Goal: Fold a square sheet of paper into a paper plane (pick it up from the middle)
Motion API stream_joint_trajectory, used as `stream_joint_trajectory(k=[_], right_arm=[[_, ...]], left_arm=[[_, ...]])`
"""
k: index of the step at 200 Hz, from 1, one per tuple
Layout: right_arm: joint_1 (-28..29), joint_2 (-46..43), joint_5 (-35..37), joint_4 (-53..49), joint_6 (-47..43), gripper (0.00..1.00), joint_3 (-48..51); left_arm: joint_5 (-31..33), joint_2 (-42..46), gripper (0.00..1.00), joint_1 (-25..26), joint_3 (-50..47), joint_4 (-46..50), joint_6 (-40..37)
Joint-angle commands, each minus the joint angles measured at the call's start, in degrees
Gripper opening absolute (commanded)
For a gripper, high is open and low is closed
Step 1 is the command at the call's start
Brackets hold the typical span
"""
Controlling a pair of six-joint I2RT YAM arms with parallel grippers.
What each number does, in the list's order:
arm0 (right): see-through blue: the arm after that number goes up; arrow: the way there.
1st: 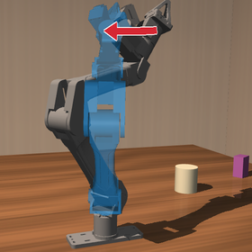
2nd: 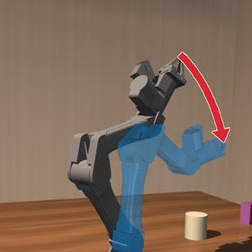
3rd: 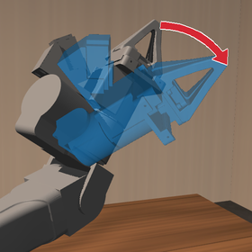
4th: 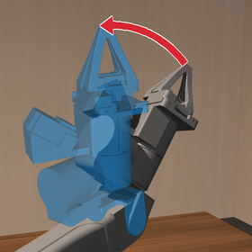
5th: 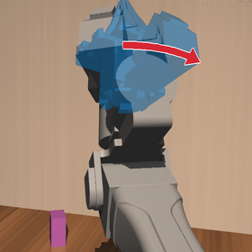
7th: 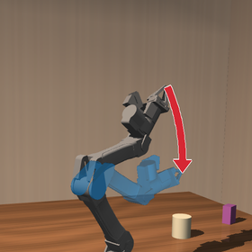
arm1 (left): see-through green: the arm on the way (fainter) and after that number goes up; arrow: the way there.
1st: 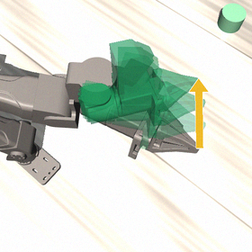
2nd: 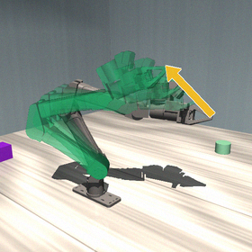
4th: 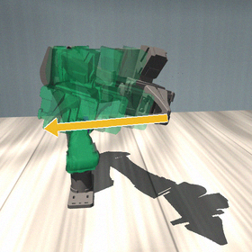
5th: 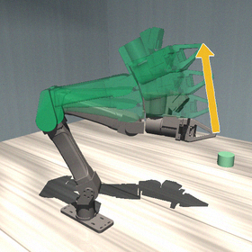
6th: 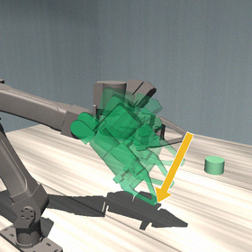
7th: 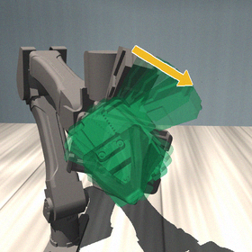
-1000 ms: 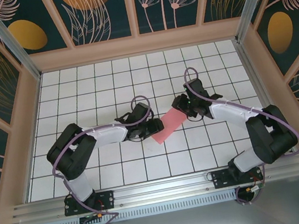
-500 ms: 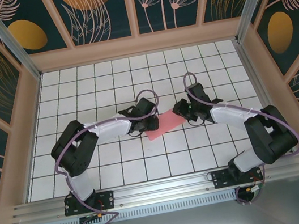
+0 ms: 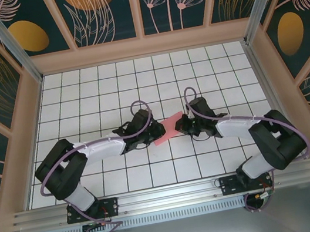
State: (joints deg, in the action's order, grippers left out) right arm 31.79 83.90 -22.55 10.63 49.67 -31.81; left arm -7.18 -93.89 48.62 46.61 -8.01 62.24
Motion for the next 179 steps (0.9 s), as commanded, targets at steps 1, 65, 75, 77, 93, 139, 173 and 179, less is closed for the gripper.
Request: stream_joint_trajectory(k=[1,65,75,77,93,139,173,179], right_arm=[[1.22,2.22,-1.75,5.49,0.45,0.00,0.26],[2.12,5.65,-1.62,7.12,0.69,0.00,0.74],[2.11,5.70,-1.32,7.04,0.71,0.00,1.00],[2.11,5.74,-1.29,7.03,0.69,0.00,1.04],[2.20,5.90,-0.48,6.68,0.54,0.00,1.40],[3.01,6.13,2.14,7.53,0.13,0.00,2.70],[2.93,6.98,2.48,7.95,0.07,0.00,2.98],[2.97,7.08,2.48,8.06,0.11,0.00,3.07]], left_arm=[[-0.82,-0.20,0.13,0.91,-1.26,-5.72,7.83],[-2.97,-5.80,0.08,1.12,0.24,-5.98,9.03],[-3.12,-6.36,0.07,1.07,0.39,-5.77,8.96],[-3.15,-6.50,0.07,1.11,0.45,-5.78,8.95],[-3.66,-7.50,0.07,1.14,0.72,-5.77,8.38],[-5.01,-10.23,0.06,1.92,3.18,-5.22,6.47],[-4.38,-11.08,0.06,1.99,3.54,-4.15,5.82],[-4.19,-11.24,0.06,1.87,3.54,-3.82,5.70]])
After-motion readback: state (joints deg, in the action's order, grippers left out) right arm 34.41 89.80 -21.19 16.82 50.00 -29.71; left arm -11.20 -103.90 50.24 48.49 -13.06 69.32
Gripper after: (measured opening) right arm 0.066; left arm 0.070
